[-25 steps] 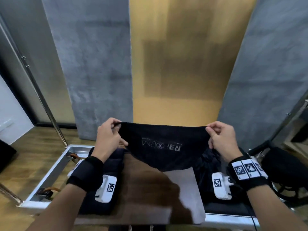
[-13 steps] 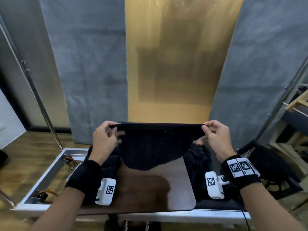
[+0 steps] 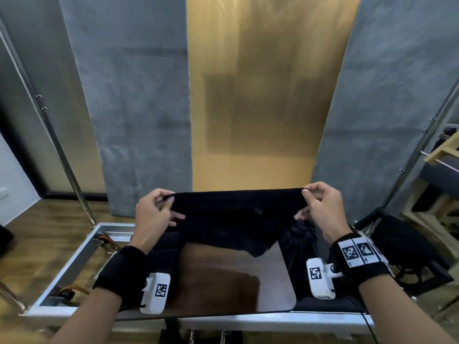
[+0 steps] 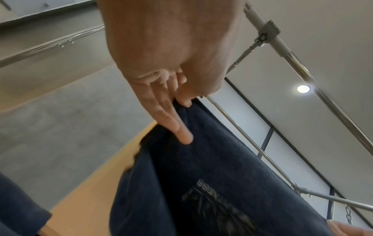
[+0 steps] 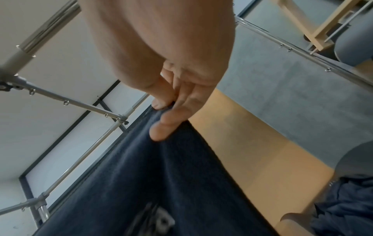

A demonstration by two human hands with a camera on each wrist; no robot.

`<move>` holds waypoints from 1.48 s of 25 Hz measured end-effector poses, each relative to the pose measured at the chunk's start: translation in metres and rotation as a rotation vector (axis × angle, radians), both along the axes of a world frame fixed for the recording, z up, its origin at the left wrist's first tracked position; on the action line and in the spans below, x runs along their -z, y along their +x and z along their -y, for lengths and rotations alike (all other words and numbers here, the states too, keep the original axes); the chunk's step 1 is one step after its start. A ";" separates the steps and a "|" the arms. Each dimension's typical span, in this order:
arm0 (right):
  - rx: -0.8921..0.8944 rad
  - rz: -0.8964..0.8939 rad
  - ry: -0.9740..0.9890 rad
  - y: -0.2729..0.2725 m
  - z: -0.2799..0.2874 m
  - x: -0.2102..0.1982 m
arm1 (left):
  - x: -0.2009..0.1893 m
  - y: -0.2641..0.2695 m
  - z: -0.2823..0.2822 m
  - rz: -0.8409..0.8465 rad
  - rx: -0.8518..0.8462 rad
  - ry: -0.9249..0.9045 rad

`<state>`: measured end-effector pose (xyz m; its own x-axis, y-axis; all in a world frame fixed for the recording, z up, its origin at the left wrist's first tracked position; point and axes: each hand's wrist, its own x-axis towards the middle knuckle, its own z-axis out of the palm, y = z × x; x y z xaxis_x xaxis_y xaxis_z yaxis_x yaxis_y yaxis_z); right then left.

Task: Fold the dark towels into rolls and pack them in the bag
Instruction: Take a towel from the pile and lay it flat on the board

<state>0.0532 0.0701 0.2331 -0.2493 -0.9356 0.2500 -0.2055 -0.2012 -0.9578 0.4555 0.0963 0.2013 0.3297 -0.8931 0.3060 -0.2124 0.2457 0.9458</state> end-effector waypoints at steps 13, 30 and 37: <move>0.063 -0.058 -0.035 -0.015 0.002 -0.006 | -0.005 0.011 0.000 -0.142 0.019 -0.007; 0.017 0.131 0.254 0.009 -0.014 0.141 | 0.115 0.003 0.001 -0.142 0.050 0.499; -0.015 -0.201 0.739 -0.005 -0.059 0.229 | 0.171 -0.027 -0.023 0.544 0.194 0.682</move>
